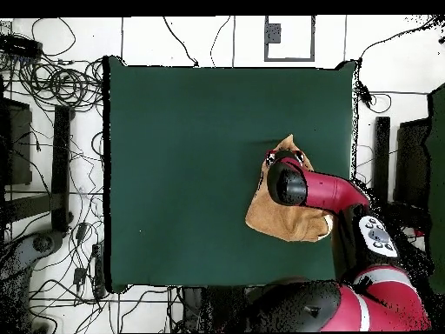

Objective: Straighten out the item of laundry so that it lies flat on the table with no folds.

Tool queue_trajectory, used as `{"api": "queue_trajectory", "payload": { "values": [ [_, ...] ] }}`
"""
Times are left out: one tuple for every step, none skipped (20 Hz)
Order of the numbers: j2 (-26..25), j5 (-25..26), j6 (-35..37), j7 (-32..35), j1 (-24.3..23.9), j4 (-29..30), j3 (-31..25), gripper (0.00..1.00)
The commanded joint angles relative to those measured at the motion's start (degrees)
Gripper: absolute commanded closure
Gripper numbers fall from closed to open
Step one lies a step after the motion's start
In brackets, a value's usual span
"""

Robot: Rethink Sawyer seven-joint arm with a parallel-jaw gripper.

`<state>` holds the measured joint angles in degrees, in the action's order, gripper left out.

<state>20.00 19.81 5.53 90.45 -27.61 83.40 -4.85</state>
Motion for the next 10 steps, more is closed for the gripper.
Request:
{"api": "queue_trajectory", "payload": {
  "values": [
    [-12.9,2.4,1.9,4.4,1.5,0.8,-2.4,1.00],
    [-12.1,2.8,0.3,4.3,-0.1,2.4,-4.2,1.00],
    [-11.1,2.9,0.1,4.1,-1.4,3.8,-5.8,1.00],
    [-10.0,2.7,0.0,4.1,-2.8,5.2,-7.7,1.00],
    [-8.6,2.4,-0.7,4.7,-3.9,7.0,-9.2,1.00],
    [-6.8,2.0,-3.2,6.8,-4.1,8.7,-10.0,1.00],
    [-5.0,1.5,-5.7,8.9,-4.4,10.4,-10.8,1.00],
    [-1.9,-0.1,-6.0,11.6,-1.0,10.8,-7.4,1.00],
    [1.2,-2.1,-3.6,13.3,2.6,10.5,-3.6,1.00],
    [4.2,-3.3,-2.1,14.1,3.6,11.3,-2.6,1.00]
  ]
}}
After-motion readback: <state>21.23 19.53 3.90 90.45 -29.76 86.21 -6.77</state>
